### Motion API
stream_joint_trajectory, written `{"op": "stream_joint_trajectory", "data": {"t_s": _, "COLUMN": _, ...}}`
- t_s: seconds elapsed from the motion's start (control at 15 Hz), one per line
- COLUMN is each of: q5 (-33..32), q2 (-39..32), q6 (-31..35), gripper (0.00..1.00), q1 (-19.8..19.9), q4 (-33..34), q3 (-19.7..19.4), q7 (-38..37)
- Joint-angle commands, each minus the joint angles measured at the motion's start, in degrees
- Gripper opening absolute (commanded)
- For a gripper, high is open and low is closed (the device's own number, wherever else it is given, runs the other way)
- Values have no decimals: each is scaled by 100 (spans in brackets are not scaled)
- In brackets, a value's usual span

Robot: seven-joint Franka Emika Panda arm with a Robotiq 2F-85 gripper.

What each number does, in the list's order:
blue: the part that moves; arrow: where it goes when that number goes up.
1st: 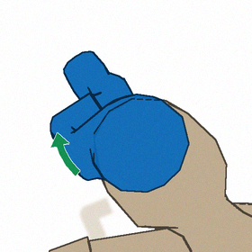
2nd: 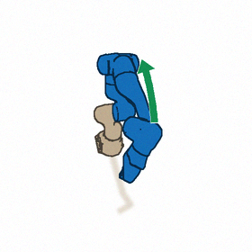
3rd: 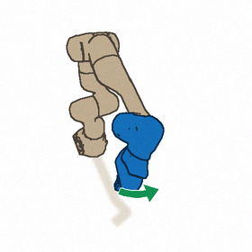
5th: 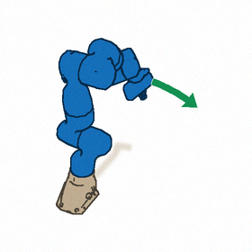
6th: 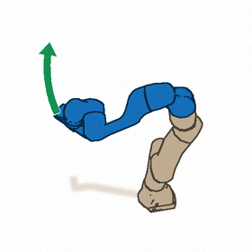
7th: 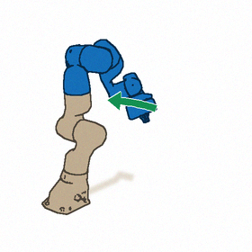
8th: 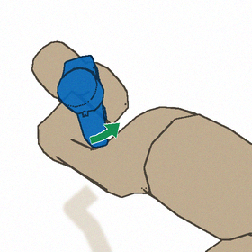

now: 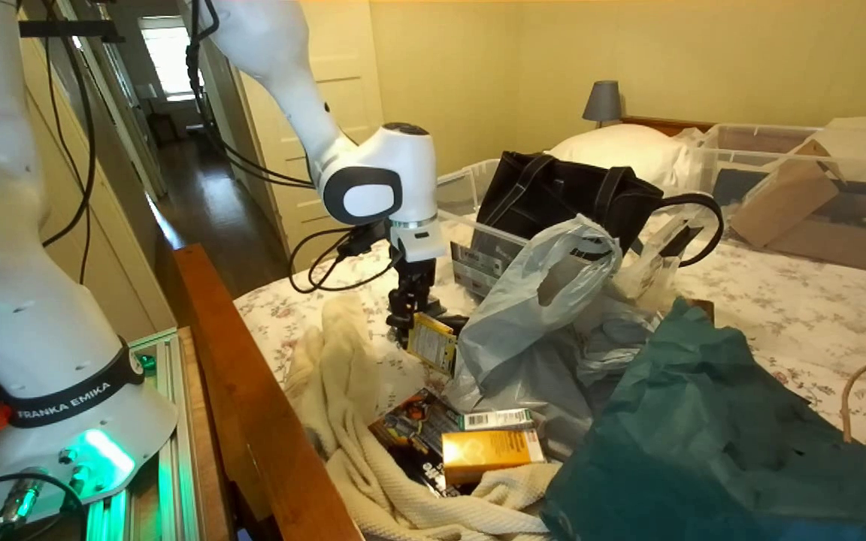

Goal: Put the yellow packet into the hang bag

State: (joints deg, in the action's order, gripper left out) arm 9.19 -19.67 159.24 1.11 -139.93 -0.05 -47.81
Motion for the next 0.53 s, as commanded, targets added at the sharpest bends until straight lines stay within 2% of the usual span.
{"op": "stream_joint_trajectory", "data": {"t_s": 0.0, "q5": 255, "q2": -200, "q6": 55, "gripper": 90, "q1": -136, "q4": 199, "q3": -115, "q7": 142}}
{"op": "stream_joint_trajectory", "data": {"t_s": 0.07, "q5": 263, "q2": -231, "q6": 56, "gripper": 98, "q1": -138, "q4": 232, "q3": -121, "q7": 141}}
{"op": "stream_joint_trajectory", "data": {"t_s": 0.2, "q5": 274, "q2": -286, "q6": 33, "gripper": 100, "q1": -139, "q4": 293, "q3": -125, "q7": 152}}
{"op": "stream_joint_trajectory", "data": {"t_s": 0.27, "q5": 241, "q2": -307, "q6": 25, "gripper": 84, "q1": -172, "q4": 316, "q3": -158, "q7": 115}}
{"op": "stream_joint_trajectory", "data": {"t_s": 0.33, "q5": 239, "q2": -323, "q6": 23, "gripper": 74, "q1": -179, "q4": 332, "q3": -164, "q7": 116}}
{"op": "stream_joint_trajectory", "data": {"t_s": 0.47, "q5": 252, "q2": -379, "q6": 8, "gripper": 65, "q1": -188, "q4": 388, "q3": -175, "q7": 131}}
